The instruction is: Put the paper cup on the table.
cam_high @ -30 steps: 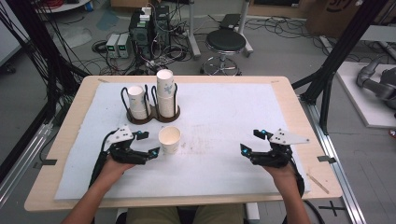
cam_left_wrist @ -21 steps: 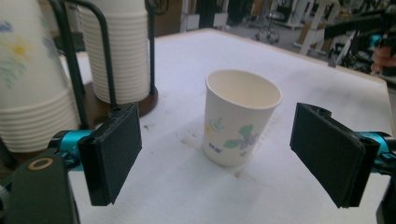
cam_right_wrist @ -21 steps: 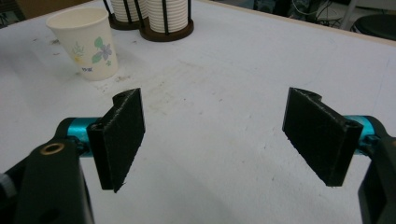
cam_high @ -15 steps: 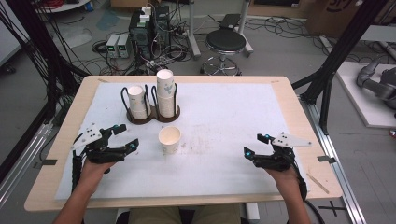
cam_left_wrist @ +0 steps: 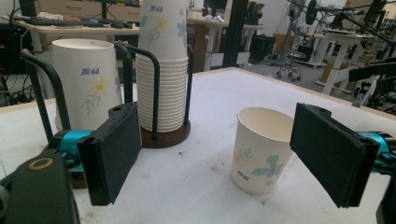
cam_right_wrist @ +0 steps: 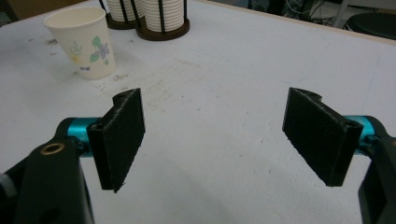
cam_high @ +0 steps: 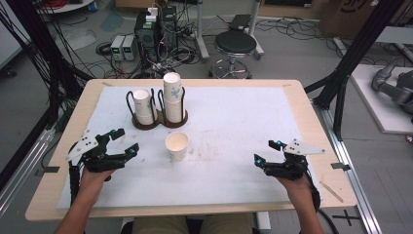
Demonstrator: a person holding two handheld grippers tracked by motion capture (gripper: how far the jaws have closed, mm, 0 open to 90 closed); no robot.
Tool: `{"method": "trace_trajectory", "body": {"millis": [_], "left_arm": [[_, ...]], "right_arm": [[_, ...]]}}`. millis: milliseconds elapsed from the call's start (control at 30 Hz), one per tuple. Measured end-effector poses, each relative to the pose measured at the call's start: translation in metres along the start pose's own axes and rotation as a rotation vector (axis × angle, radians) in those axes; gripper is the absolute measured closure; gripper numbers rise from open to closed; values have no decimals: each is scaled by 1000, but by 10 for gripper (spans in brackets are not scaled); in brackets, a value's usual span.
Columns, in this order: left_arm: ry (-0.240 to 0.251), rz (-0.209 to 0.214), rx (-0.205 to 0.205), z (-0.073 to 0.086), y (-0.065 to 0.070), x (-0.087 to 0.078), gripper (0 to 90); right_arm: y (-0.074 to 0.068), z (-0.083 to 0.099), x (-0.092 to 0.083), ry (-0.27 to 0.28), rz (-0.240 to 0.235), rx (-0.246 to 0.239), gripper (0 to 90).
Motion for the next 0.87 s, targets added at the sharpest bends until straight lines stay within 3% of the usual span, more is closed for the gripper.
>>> {"method": "trace_trajectory", "body": {"millis": [867], "left_arm": [[-22,-24,-3,7,-5,2,167]], "right_arm": [[4,1,0,1,11,-1,217]]}}
Point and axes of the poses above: each handheld gripper's, and its own axes: x roughly forward along the jaws, z roughly out of its underside, y roughly to its right, the point moved 10 cm from there along x, roughly forward along the jaws, and after that the axes turned 2 degrees about -z, right-handed, at the moved point
